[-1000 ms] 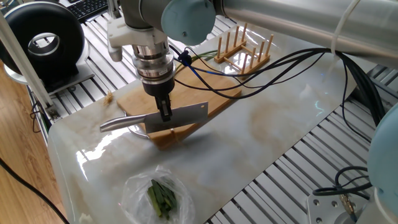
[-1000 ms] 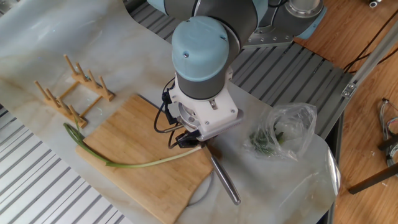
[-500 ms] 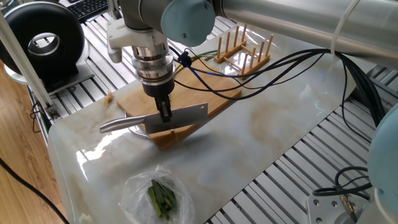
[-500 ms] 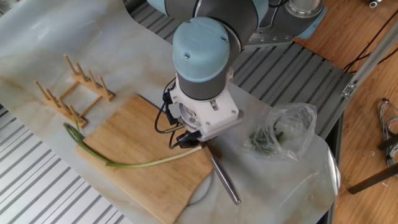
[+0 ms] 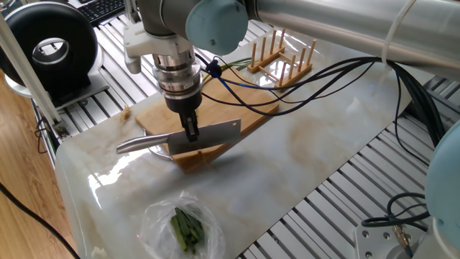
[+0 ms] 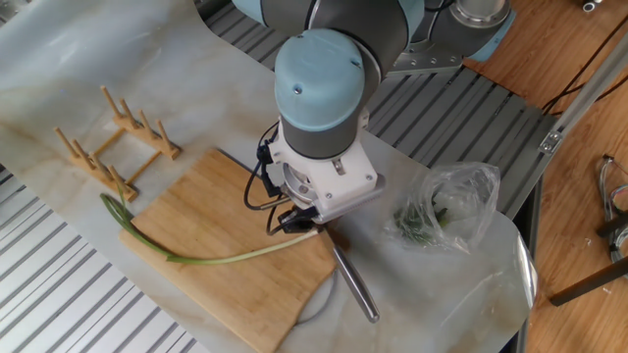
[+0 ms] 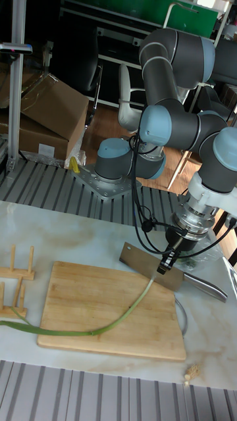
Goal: Chop the green garlic
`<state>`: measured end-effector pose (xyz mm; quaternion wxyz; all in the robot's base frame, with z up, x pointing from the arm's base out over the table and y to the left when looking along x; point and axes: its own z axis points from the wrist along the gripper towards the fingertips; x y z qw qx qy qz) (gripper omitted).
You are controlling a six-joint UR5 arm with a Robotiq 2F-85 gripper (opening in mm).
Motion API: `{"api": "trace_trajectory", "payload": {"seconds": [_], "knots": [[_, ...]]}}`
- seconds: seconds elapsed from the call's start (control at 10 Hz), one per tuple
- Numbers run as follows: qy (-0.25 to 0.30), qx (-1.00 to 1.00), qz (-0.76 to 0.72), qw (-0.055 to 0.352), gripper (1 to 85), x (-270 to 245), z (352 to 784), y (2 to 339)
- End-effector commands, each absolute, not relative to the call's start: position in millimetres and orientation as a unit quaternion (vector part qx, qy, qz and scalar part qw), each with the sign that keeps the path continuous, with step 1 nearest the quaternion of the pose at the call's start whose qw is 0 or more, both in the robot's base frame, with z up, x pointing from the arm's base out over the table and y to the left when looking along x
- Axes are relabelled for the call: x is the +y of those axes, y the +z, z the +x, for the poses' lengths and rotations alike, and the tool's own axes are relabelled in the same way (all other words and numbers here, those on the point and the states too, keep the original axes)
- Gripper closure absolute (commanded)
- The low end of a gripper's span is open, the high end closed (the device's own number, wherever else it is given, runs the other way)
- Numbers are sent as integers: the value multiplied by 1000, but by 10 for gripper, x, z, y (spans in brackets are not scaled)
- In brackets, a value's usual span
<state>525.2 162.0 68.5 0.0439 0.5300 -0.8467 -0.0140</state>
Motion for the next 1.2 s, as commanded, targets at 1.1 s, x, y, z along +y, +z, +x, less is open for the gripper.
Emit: {"api": "trace_trajectory", "payload": {"seconds": [1.1], "knots": [[-16,-849,527,38,843,1640,5271,628]]}}
